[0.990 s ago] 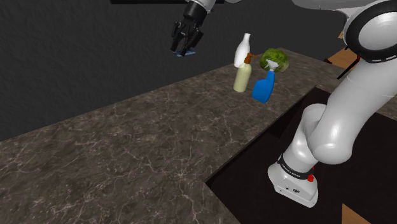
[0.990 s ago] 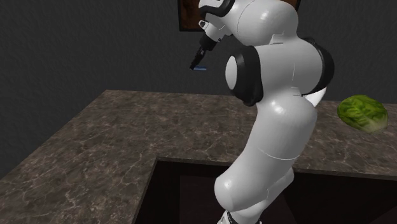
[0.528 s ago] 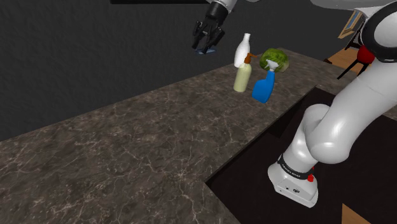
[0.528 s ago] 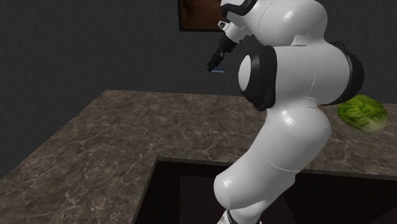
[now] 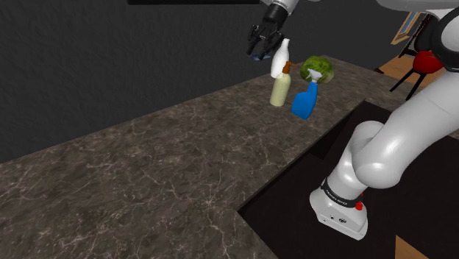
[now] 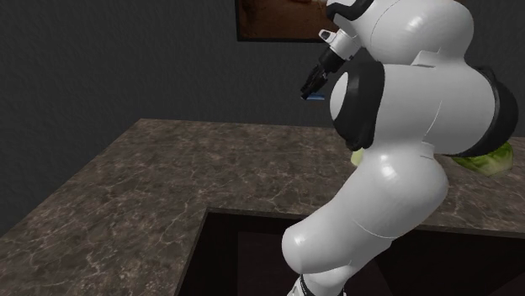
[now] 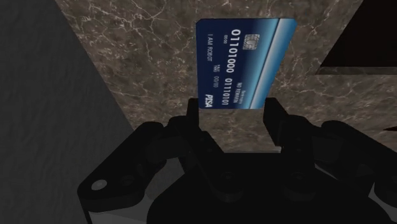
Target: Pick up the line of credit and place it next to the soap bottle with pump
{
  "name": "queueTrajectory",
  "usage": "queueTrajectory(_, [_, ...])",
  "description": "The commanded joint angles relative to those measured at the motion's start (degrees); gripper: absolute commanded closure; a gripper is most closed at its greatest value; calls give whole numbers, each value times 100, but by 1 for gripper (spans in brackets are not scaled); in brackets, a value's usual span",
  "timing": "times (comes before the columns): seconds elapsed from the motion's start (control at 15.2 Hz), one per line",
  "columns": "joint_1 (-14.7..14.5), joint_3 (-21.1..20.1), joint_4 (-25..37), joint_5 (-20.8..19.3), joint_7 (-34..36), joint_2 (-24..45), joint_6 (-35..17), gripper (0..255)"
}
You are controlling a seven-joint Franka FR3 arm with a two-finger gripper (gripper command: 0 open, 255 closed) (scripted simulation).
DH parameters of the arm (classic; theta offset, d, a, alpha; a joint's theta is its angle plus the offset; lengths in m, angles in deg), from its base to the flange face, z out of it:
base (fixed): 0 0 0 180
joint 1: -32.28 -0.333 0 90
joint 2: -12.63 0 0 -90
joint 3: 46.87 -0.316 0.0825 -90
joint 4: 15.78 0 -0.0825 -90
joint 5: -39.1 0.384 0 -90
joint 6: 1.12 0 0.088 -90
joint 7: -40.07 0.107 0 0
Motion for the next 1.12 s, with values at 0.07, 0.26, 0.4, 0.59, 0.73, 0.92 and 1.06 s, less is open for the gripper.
queueTrajectory(0.07, [166, 265, -11, -134, -325, -99, 273, 255])
queueTrajectory(0.26, [318, 556, 86, -247, -668, -97, 558, 255])
queueTrajectory(0.4, [412, 766, 186, -313, -912, -59, 755, 255])
queueTrajectory(0.59, [546, 1103, 392, -392, -1306, 61, 1061, 255])
queueTrajectory(0.73, [634, 1345, 567, -425, -1591, 188, 1273, 255])
queueTrajectory(0.92, [768, 1738, 889, -430, -2062, 460, 1609, 255])
queueTrajectory(1.06, [871, 2019, 1147, -393, -2413, 708, 1850, 255])
